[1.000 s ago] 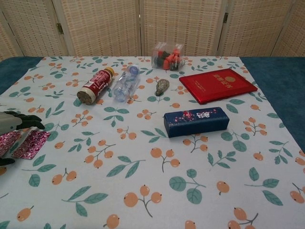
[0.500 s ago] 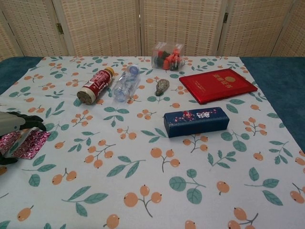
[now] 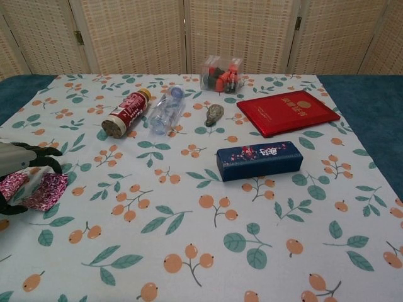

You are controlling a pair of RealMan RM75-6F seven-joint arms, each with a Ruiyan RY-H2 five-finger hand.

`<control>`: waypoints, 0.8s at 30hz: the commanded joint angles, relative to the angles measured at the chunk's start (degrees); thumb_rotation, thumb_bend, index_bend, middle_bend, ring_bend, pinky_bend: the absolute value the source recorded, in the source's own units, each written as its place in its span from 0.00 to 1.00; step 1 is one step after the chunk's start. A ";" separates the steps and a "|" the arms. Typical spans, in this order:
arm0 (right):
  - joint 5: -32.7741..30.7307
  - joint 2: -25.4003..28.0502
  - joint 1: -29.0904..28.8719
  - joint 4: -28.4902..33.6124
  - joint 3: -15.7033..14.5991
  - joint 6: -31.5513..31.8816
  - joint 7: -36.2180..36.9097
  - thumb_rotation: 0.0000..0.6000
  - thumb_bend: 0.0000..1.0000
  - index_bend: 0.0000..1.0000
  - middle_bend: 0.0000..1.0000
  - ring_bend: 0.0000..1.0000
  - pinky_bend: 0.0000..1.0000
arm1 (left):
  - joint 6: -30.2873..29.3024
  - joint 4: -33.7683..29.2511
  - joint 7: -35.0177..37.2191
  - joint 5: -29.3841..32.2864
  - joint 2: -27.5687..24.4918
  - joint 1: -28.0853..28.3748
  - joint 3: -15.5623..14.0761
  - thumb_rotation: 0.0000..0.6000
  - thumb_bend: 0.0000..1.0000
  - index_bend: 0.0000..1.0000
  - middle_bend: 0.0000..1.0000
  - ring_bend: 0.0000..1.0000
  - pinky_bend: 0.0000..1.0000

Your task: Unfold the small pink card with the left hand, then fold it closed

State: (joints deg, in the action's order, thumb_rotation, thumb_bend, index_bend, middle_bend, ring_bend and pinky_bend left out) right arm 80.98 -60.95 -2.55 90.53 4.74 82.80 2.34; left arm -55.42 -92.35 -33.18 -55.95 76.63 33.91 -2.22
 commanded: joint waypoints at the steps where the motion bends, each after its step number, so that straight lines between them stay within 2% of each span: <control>1: 0.00 -0.02 -0.09 -0.07 0.01 -0.13 0.01 1.00 0.32 0.00 0.00 0.00 0.00 | -1.01 -1.12 0.53 -0.74 -1.08 -0.57 -0.11 1.00 0.34 0.23 0.00 0.00 0.00; 13: 0.33 -0.05 -0.02 -0.17 -0.07 0.08 0.23 1.00 0.32 0.00 0.00 0.00 0.00 | -1.96 0.78 3.65 0.03 -4.86 -3.26 -1.01 1.00 0.34 0.22 0.00 0.00 0.00; 24: 0.64 0.14 -0.04 0.91 -0.09 0.43 -0.83 1.00 0.32 0.00 0.00 0.00 0.00 | 0.53 5.86 6.15 0.10 -3.43 -3.98 -0.88 1.00 0.34 0.20 0.00 0.00 0.00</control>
State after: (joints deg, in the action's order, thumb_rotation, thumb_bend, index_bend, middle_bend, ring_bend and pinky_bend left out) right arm 81.63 -60.82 -2.60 91.44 4.65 83.21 1.51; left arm -55.20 -86.86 -27.20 -55.87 72.91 29.94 -3.16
